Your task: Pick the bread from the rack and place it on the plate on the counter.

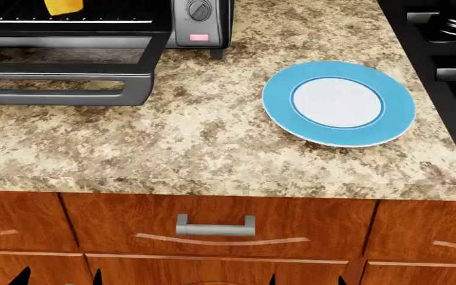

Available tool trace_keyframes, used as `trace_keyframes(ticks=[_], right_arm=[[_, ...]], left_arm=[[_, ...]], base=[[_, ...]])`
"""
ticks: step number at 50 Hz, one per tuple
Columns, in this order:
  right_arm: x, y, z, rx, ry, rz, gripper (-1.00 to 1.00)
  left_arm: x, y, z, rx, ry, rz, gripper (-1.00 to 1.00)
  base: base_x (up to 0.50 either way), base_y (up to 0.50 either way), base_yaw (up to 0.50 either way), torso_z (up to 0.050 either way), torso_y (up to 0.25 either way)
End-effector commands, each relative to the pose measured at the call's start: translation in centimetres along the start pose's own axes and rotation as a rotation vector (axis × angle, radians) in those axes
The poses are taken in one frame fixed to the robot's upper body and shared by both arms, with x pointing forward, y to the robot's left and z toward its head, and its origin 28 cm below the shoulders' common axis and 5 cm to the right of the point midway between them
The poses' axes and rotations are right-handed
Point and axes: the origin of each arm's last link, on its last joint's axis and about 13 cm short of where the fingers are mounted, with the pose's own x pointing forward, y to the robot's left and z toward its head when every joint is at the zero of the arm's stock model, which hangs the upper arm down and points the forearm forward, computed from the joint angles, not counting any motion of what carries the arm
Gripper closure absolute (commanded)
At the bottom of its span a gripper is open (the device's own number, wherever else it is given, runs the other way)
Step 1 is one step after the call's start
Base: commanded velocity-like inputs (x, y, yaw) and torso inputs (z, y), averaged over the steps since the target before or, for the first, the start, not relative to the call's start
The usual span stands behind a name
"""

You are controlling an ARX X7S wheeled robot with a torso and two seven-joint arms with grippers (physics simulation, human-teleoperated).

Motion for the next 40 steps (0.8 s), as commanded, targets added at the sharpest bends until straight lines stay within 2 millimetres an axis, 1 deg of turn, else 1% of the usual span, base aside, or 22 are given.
trace_keyframes(ticks=[1, 7, 8, 13, 18, 20, 22, 26, 29, 33, 37, 40], right_arm=[[-0.2, -0.1, 0.2, 0.000, 0.000, -0.005, -1.00], [-0.3, 0.2, 0.0, -0.021, 0.012, 0.006, -1.00], [-0.3, 0.2, -0.1, -0.022, 0.015, 0.007, -1.00], [-0.3, 0.2, -0.2, -0.015, 0.016, 0.013, -1.00], [-0.4, 0.3, -0.1, -0.025, 0.019, 0.022, -1.00], [-0.4, 0.3, 0.0, -0.027, 0.016, 0.027, -1.00], [-0.4, 0.2, 0.4, -0.014, 0.001, 0.028, -1.00], [-0.6, 0.1, 1.3, -0.027, -0.025, 0.033, -1.00], [-0.6, 0.1, 2.0, -0.058, -0.038, 0.027, -1.00], [-0.6, 0.1, 2.5, -0.073, -0.040, 0.025, -1.00], [-0.5, 0.2, 2.7, -0.086, -0.036, 0.029, -1.00], [-0.6, 0.2, 3.4, -0.103, -0.040, 0.027, -1.00]], left_arm=[[-0.1, 0.1, 0.1, 0.000, -0.003, 0.005, -1.00], [-0.2, 0.1, 0.0, 0.016, 0.004, 0.008, -1.00], [-0.2, 0.2, 0.0, 0.052, 0.006, 0.028, -1.00], [-0.2, 0.3, 0.0, 0.025, 0.024, 0.035, -1.00], [-0.4, 0.5, 0.4, 0.011, -0.025, 0.036, -1.00], [-0.6, 0.5, 0.8, 0.042, -0.061, 0.009, -1.00], [-0.8, 0.5, 1.1, 0.040, -0.068, 0.011, -1.00], [-1.0, 0.5, 1.8, 0.096, -0.081, 0.006, -1.00], [-1.4, 0.4, 2.4, 0.111, -0.085, -0.018, -1.00], [-1.7, 0.4, 3.1, 0.110, -0.083, -0.040, -1.00], [-1.9, 0.6, 4.4, 0.127, -0.080, -0.049, -1.00], [-1.9, 0.7, 5.0, 0.133, -0.076, -0.060, -1.00]], base=[[0.00, 0.00, 0.00, 0.000, 0.000], [0.00, 0.00, 0.00, 0.000, 0.000], [0.00, 0.00, 0.00, 0.000, 0.000], [0.00, 0.00, 0.00, 0.000, 0.000], [0.00, 0.00, 0.00, 0.000, 0.000], [0.00, 0.00, 0.00, 0.000, 0.000], [0.00, 0.00, 0.00, 0.049, 0.053], [0.00, 0.00, 0.00, 0.049, 0.053], [0.00, 0.00, 0.00, 0.048, 0.054], [0.00, 0.00, 0.00, 0.049, 0.053], [0.00, 0.00, 0.00, 0.049, 0.055], [0.00, 0.00, 0.00, 0.049, 0.055]])
